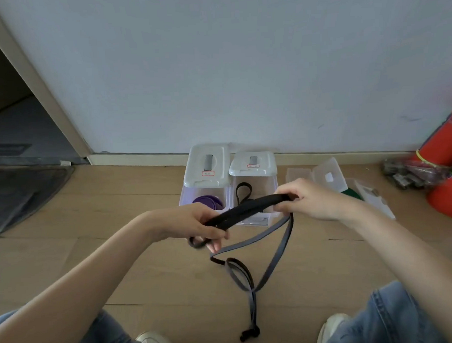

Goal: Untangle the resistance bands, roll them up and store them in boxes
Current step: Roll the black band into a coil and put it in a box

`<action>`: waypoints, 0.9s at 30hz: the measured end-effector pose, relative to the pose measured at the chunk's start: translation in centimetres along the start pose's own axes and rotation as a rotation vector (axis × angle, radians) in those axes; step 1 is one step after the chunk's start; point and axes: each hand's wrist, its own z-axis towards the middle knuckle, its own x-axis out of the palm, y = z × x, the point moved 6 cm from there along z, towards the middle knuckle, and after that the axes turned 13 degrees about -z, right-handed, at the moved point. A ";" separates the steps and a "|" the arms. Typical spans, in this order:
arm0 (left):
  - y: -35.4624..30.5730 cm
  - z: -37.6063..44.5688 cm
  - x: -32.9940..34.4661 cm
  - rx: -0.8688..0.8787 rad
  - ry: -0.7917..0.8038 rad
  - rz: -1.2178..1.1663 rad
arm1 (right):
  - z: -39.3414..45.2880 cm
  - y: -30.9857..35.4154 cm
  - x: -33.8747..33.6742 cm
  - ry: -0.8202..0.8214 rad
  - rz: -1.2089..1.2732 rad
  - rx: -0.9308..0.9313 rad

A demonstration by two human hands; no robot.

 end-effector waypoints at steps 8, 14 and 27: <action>-1.7 -0.9 -3.5 0.289 -0.517 -0.215 | -0.8 -2.5 2.5 0.173 -0.280 0.130; -5.4 -1.2 -1.0 0.464 -0.582 0.188 | -0.2 1.9 1.6 -0.090 0.428 -0.036; -7.5 -2.4 -0.8 0.552 -0.633 -0.131 | 0.1 5.6 0.6 -0.361 0.490 -0.128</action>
